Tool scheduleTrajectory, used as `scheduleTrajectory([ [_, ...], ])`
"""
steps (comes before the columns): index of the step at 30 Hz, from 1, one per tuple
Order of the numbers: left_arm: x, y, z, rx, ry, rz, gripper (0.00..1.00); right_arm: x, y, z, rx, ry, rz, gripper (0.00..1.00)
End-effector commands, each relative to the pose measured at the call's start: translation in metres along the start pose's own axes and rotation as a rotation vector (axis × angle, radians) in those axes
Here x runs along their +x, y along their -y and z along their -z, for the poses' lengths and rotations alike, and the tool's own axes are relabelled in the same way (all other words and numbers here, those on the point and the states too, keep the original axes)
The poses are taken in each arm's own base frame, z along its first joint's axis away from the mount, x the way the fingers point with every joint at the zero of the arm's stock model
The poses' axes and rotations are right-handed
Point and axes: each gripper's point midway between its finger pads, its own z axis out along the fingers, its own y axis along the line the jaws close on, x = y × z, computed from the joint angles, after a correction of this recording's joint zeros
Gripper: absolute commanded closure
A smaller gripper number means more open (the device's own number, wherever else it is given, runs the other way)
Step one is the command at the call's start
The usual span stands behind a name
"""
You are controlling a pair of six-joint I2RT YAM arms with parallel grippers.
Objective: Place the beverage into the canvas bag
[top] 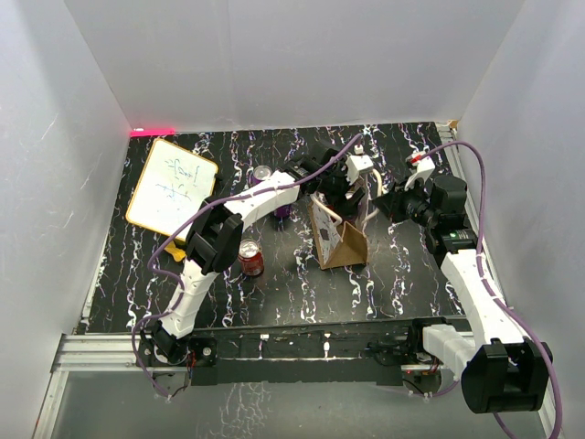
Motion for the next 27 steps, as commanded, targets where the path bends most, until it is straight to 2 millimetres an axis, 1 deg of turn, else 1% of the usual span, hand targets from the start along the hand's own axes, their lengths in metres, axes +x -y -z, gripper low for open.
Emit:
scheduleTrajectory([
  [1,-0.017,0.004,0.019,0.001,0.005,-0.014,0.2,-0.026,-0.015,0.005,-0.066,0.065,0.056,0.92],
  [6,-0.02,0.004,0.021,-0.006,0.009,-0.01,0.16,-0.024,-0.015,0.005,-0.071,0.062,0.057,0.92],
  [8,-0.02,0.003,0.022,-0.013,0.009,-0.008,0.16,-0.024,-0.015,0.006,-0.07,0.063,0.059,0.92],
  [11,-0.021,0.002,0.023,-0.022,0.014,-0.01,0.23,-0.024,-0.016,0.006,-0.07,0.064,0.06,0.92],
  [14,-0.021,0.002,0.023,-0.02,0.014,-0.017,0.34,-0.026,-0.016,0.006,-0.072,0.067,0.062,0.92],
  [18,-0.023,0.003,0.025,-0.019,0.023,-0.018,0.5,-0.034,-0.017,0.007,-0.073,0.075,0.068,0.92],
  [24,-0.03,0.008,0.029,-0.004,0.044,-0.012,0.69,-0.043,-0.017,0.007,-0.067,0.081,0.081,0.92],
  [26,-0.032,0.009,0.031,0.0,0.049,-0.012,0.77,-0.048,-0.016,0.008,-0.061,0.087,0.088,0.92],
  [27,-0.033,0.01,0.032,0.0,0.052,-0.012,0.85,-0.05,-0.016,0.008,-0.058,0.09,0.09,0.92],
])
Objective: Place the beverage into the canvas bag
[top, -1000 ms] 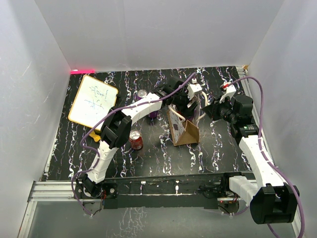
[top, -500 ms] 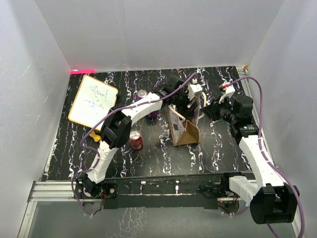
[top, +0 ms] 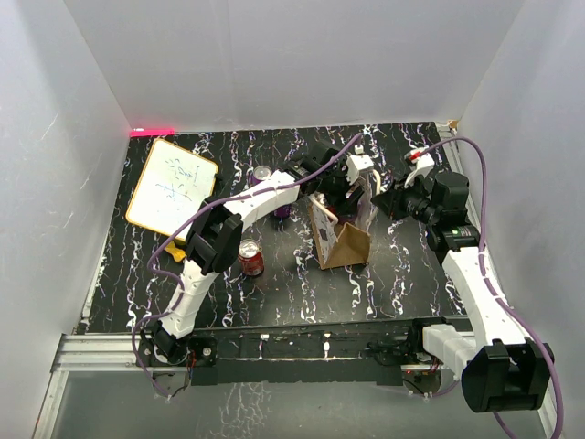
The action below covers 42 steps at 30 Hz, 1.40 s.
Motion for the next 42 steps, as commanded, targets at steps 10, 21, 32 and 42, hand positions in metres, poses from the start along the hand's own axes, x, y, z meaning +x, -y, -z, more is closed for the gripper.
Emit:
scheduleTrajectory([
  [10,-0.042,0.012,0.039,0.005,0.065,-0.008,1.0,-0.061,-0.006,0.007,-0.004,0.112,0.115,0.92],
  [21,-0.029,0.018,0.032,0.048,0.03,0.036,1.0,-0.059,-0.001,0.01,0.028,0.107,0.149,0.92],
  [32,-0.01,0.011,0.017,0.01,-0.026,0.224,1.0,-0.016,0.011,0.007,0.04,0.024,0.226,0.92],
  [42,0.011,-0.003,0.009,-0.089,-0.088,0.336,1.0,0.016,0.011,0.009,0.013,-0.034,0.26,0.92],
])
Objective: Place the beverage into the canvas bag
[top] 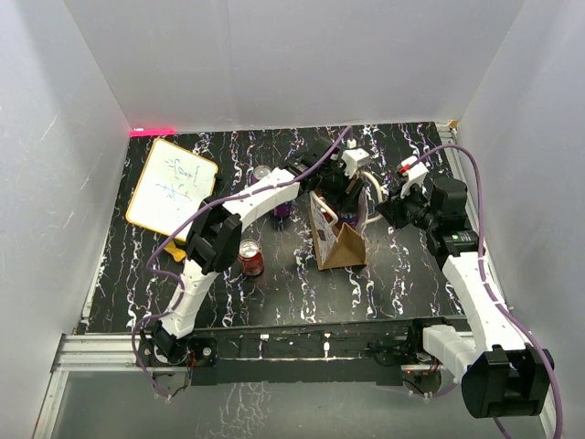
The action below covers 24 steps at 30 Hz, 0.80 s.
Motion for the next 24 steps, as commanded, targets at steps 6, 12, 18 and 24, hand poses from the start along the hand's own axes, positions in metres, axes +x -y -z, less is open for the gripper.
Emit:
scheduleTrajectory([
  [6,0.011,-0.029,0.0,-0.161,-0.051,0.065,1.0,-0.003,0.001,0.004,0.004,0.023,0.062,0.92],
  [12,0.014,-0.033,-0.008,-0.157,-0.045,0.031,1.0,-0.012,-0.004,0.006,-0.02,0.035,0.06,0.92],
  [18,0.017,-0.028,-0.01,-0.119,-0.051,0.009,0.77,-0.017,-0.005,0.007,-0.027,0.04,0.063,0.92],
  [24,-0.008,-0.02,0.005,-0.103,-0.001,-0.047,0.55,-0.018,-0.007,0.008,-0.036,0.044,0.064,0.92],
])
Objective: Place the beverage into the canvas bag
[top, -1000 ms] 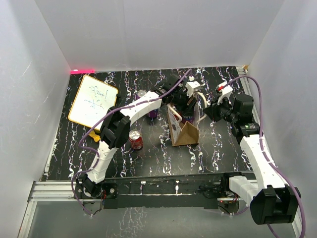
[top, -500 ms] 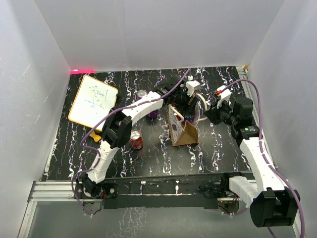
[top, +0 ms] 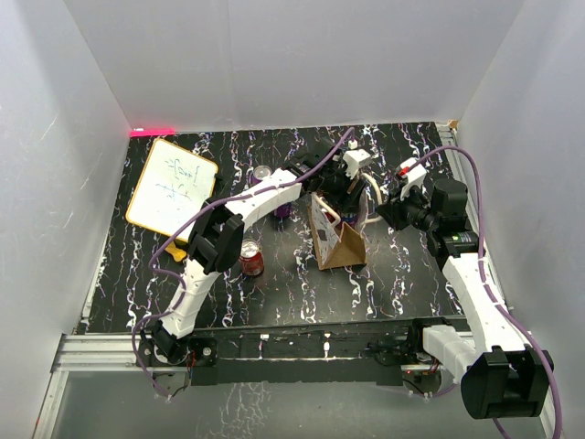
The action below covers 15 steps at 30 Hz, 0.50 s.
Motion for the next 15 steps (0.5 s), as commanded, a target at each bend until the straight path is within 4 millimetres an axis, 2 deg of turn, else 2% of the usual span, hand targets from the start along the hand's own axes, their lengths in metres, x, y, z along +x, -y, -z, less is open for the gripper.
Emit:
scheduleTrajectory([
  [1,-0.013,-0.01,0.014,-0.044,0.018,-0.063,0.51,-0.022,-0.003,0.007,-0.014,0.048,0.035,0.92],
  [5,-0.024,-0.006,0.022,-0.034,0.041,-0.093,0.37,-0.023,-0.005,0.007,-0.024,0.051,0.031,0.92],
  [15,-0.04,-0.002,0.038,-0.043,0.064,-0.131,0.2,-0.022,-0.009,0.007,-0.044,0.055,0.029,0.92],
])
